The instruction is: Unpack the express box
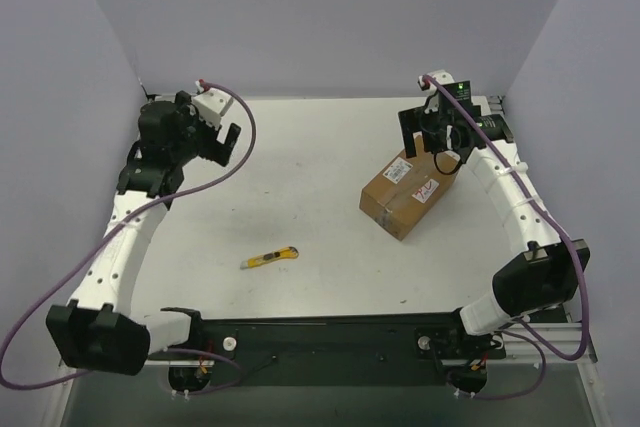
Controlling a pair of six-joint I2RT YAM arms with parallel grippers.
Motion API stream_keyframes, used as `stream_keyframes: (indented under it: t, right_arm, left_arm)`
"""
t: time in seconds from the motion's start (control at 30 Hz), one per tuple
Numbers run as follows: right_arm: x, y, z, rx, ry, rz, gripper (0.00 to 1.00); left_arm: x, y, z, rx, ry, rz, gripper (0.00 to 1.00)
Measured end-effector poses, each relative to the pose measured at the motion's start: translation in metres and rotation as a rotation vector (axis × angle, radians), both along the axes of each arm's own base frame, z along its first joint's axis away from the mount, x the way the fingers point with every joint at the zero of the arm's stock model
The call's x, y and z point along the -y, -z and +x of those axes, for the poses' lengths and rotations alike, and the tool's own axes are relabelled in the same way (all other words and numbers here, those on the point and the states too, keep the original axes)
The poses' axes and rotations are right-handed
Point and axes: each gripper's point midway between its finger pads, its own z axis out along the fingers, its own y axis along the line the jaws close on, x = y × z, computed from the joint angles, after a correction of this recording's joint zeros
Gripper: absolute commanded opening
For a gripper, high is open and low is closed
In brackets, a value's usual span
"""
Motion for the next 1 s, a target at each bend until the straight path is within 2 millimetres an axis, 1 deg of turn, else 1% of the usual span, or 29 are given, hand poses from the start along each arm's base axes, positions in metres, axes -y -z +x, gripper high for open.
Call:
stream_keyframes:
  t: [0.03,0.07,0.1,0.17,0.23,0.27,0.33,0.4,0.47,0.57,0.67,0.7,0.8,0.87,0.9,0.97,1.0]
  right_arm:
    - [0.0,0.0,0.0,-0.001,0.006,-0.001,0.99]
    - [0.001,0.0,-0.001,-0.003,0.015,-0.001,0.99]
    - [0.001,-0.001,-0.001,-0.002,0.02,0.0,0.99]
    - [0.002,-0.001,-0.001,-0.001,0.023,0.002,0.99]
    - [0.0,-0.001,-0.001,-0.003,0.007,0.005,0.98]
    - [-0.002,-0.001,-0.002,-0.006,-0.017,0.002,0.97]
    - [-0.008,0.0,-0.005,-0.013,-0.088,0.001,0.95]
    - [-0.019,0.002,-0.013,-0.019,-0.194,0.009,0.95]
    - [-0.03,0.006,-0.029,-0.026,-0.302,0.019,0.95]
    - [-0.048,0.01,-0.052,-0.033,-0.426,0.019,0.94]
    - [-0.063,0.019,-0.071,-0.055,-0.513,0.022,0.94]
    - [-0.066,0.022,-0.076,-0.065,-0.534,0.024,0.95]
    - [-0.066,0.029,-0.08,-0.085,-0.548,0.024,0.94]
    - [-0.066,0.03,-0.081,-0.09,-0.549,0.022,0.94]
    - [-0.066,0.03,-0.081,-0.09,-0.55,0.02,0.95]
    - [-0.066,0.03,-0.081,-0.089,-0.553,0.018,0.94]
    - [-0.066,0.031,-0.081,-0.089,-0.554,0.018,0.94]
  left_arm:
    - [0.001,-0.022,-0.003,0.055,0.019,0.003,0.97]
    - [0.002,-0.04,-0.01,0.096,0.038,0.008,0.97]
    - [0.003,-0.047,-0.017,0.111,0.057,0.017,0.97]
    - [0.006,-0.041,-0.029,0.076,0.089,0.042,0.96]
    - [0.007,-0.017,-0.036,-0.013,0.116,0.075,0.96]
    - [0.007,0.0,-0.039,-0.076,0.13,0.097,0.92]
    - [0.005,0.04,-0.048,-0.23,0.165,0.144,0.88]
    - [0.002,0.075,-0.065,-0.383,0.215,0.191,0.83]
    - [0.002,0.1,-0.087,-0.501,0.271,0.214,0.79]
    - [0.008,0.124,-0.123,-0.622,0.359,0.208,0.77]
    - [0.02,0.151,-0.157,-0.71,0.436,0.207,0.77]
    - [0.024,0.162,-0.17,-0.738,0.463,0.219,0.76]
    - [0.038,0.191,-0.199,-0.772,0.549,0.271,0.71]
    - [0.045,0.206,-0.21,-0.761,0.585,0.31,0.69]
    - [0.048,0.211,-0.211,-0.746,0.594,0.324,0.68]
    - [0.05,0.22,-0.209,-0.713,0.593,0.352,0.67]
    - [0.052,0.223,-0.204,-0.687,0.587,0.363,0.66]
